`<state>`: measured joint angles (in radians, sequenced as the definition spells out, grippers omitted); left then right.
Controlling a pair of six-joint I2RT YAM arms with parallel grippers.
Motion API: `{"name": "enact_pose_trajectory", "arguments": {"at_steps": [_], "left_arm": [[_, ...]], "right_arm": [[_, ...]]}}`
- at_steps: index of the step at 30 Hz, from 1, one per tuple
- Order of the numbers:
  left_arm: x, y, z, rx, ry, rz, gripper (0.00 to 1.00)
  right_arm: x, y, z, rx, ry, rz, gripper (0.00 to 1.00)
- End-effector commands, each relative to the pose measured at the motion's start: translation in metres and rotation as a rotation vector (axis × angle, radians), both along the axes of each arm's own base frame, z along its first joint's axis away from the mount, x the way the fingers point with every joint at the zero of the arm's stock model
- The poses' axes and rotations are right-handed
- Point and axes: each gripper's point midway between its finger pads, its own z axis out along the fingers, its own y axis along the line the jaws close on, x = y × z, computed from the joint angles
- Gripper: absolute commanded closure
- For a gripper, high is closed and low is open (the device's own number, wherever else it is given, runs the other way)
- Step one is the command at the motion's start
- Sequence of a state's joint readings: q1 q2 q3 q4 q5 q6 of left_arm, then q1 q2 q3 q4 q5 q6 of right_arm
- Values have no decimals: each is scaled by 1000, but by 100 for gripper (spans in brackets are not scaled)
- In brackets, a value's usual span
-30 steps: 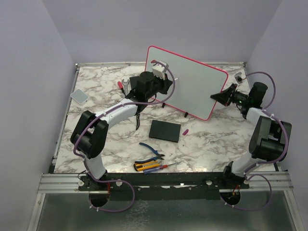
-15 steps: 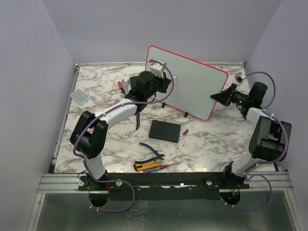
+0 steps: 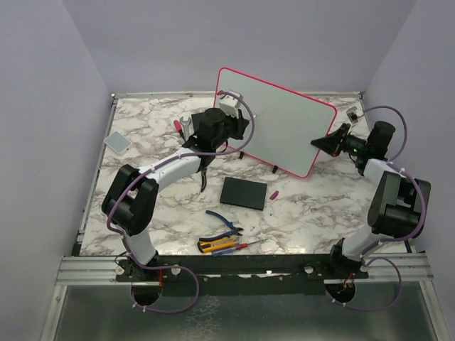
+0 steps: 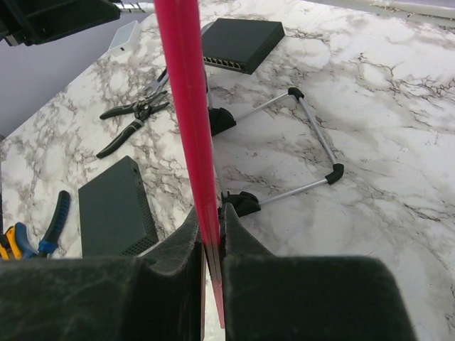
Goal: Write a sentence on the whiteboard
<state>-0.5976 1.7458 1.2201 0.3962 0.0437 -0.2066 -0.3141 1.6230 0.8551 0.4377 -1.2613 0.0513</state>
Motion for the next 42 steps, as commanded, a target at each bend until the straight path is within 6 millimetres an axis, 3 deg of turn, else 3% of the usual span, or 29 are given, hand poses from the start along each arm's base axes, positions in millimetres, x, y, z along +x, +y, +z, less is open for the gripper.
{"name": "enact_pose_trajectory", "arguments": {"at_steps": [1, 42], "left_arm": [[-2, 13, -2, 3, 5, 43, 100], [-15, -28, -6, -4, 9, -95, 100]], "right_arm": [[5, -3, -26, -14, 76, -62, 100], [4, -3, -26, -15, 79, -61, 100]]}}
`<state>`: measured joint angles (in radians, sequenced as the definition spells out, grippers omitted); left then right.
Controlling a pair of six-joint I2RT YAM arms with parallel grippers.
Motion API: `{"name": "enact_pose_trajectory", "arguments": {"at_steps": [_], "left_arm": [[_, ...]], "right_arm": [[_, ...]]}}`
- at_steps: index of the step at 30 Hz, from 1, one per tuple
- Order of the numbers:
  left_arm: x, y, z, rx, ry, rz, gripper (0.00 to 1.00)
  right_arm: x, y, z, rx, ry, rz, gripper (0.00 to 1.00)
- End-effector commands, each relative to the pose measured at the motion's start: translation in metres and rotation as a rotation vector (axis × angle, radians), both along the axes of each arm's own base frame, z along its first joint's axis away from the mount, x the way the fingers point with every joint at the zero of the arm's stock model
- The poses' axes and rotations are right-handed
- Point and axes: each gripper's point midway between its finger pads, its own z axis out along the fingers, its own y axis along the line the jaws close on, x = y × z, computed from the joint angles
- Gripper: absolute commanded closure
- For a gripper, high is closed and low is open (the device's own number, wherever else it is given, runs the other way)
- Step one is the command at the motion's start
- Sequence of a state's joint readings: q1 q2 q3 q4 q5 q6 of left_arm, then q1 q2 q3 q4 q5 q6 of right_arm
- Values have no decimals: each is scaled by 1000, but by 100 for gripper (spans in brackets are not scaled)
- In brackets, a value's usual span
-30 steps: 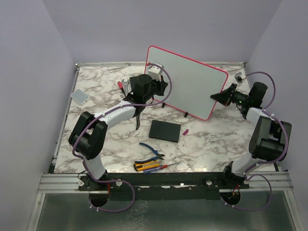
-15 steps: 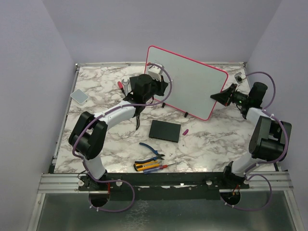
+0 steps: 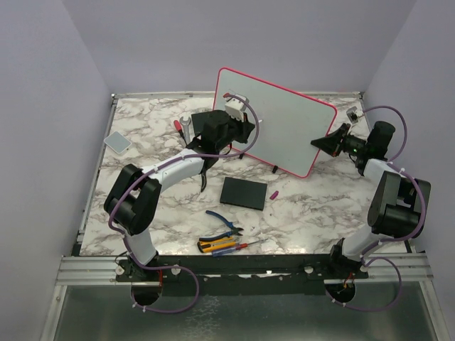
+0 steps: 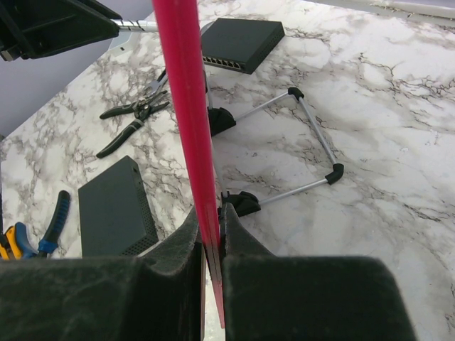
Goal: Write a sentence on the whiteboard
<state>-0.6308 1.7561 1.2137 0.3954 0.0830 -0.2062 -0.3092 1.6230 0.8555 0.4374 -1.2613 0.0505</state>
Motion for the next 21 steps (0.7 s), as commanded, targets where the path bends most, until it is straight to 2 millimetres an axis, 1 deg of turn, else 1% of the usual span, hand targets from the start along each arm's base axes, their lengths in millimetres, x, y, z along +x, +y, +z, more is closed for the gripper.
{"name": "enact_pose_trajectory", "arguments": {"at_steps": [1, 4, 15, 21], "left_arm": [[0, -8, 2, -8, -7, -23, 100], [0, -6, -1, -2, -5, -17, 100], [2, -4, 2, 5, -9, -9, 100], [1, -2, 10, 9, -25, -11, 100]], "right_arm": [[5, -5, -27, -16, 81, -68, 100], [5, -5, -27, -17, 80, -68, 99], [5, -6, -27, -19, 80, -73, 100], [5, -6, -27, -21, 79, -75, 99]]}}
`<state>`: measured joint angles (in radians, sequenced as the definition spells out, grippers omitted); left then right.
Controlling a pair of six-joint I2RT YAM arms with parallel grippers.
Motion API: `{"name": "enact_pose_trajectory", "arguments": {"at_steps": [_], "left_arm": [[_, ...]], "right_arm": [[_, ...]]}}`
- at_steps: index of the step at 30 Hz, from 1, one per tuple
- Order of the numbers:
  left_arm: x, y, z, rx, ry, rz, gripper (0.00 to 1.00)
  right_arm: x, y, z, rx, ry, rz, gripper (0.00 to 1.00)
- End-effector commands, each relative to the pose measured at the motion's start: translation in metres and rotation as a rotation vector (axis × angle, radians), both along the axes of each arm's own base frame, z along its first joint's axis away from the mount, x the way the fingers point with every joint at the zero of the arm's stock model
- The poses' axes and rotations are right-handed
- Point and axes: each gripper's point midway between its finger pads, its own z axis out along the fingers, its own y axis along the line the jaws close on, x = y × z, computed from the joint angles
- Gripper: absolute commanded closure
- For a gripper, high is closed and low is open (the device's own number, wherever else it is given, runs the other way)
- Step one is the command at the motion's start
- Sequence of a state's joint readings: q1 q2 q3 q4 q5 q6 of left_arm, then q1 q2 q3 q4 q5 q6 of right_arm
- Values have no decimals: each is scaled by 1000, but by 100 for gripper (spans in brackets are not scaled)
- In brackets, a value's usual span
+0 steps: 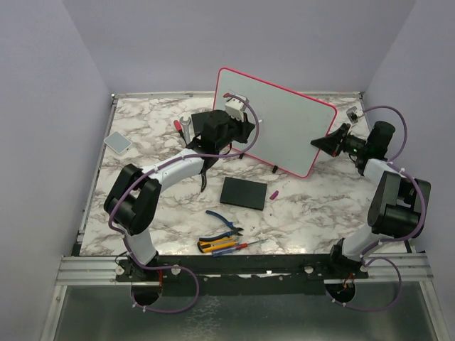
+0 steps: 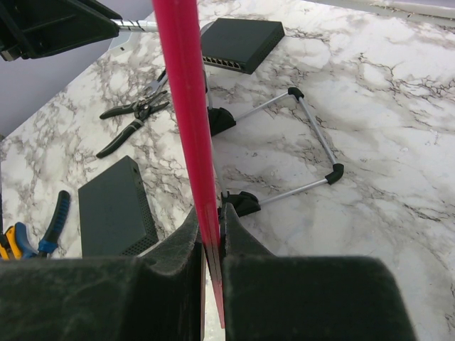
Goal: Write a sentence on the whiteboard
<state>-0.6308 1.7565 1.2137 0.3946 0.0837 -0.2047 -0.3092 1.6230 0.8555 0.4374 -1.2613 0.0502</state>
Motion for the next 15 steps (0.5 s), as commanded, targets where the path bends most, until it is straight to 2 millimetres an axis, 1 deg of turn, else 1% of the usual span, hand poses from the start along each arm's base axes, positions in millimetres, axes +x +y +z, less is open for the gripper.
{"name": "enact_pose_trajectory", "arguments": {"at_steps": [1, 6, 10, 12, 15], "left_arm": [[0, -1, 12, 10, -30, -9, 100], [-4, 5, 21, 35, -42, -6, 100], [-7, 15, 25, 53, -47, 18, 100], [-10, 18, 30, 54, -53, 23, 100], [-18, 18, 36, 46, -61, -3, 100]], "right_arm": [[5, -6, -27, -21, 80, -76, 99], [5, -6, -27, -22, 79, -79, 99], [5, -7, -27, -22, 79, -79, 99], [5, -6, -27, -22, 79, -77, 99], [6, -6, -26, -21, 78, -76, 99]]}}
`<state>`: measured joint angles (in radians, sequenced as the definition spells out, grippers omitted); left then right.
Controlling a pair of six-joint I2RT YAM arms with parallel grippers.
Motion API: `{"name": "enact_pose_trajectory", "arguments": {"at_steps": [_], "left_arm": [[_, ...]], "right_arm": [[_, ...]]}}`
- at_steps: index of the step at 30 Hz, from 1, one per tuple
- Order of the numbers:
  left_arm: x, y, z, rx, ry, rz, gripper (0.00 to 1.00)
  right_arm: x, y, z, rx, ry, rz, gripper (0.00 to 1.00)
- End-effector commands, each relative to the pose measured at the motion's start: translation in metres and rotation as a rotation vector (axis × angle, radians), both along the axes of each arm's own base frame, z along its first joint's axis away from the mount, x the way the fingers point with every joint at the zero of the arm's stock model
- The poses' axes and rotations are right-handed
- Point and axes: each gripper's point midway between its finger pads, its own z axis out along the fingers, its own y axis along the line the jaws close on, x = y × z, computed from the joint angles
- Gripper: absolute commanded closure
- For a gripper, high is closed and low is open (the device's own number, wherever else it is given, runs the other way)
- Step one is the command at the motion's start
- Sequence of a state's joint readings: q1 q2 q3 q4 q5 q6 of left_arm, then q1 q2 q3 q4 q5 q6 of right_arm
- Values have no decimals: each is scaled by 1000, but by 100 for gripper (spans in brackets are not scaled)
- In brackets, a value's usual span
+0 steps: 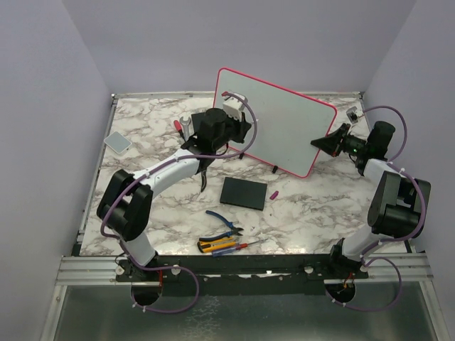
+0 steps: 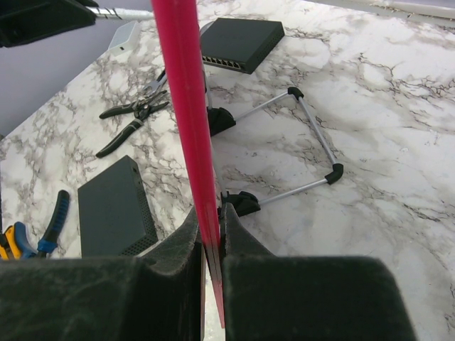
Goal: Write a sentence on the whiteboard
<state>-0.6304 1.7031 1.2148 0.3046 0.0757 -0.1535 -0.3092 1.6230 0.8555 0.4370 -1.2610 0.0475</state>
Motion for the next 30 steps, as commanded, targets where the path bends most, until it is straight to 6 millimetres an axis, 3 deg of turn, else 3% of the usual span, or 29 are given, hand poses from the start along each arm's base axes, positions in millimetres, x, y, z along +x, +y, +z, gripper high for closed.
{"name": "enact_pose_trajectory", "arguments": {"at_steps": [1, 14, 30], "left_arm": [[-13, 6, 30, -15, -54, -13, 100], [-15, -12, 29, -25, -46, -68, 100], [-7, -34, 12, -7, -22, -102, 100]], "right_arm": [[5, -6, -26, -20, 78, -76, 99], [6, -6, -27, -15, 85, -75, 99], [6, -6, -28, -17, 85, -75, 99]]}}
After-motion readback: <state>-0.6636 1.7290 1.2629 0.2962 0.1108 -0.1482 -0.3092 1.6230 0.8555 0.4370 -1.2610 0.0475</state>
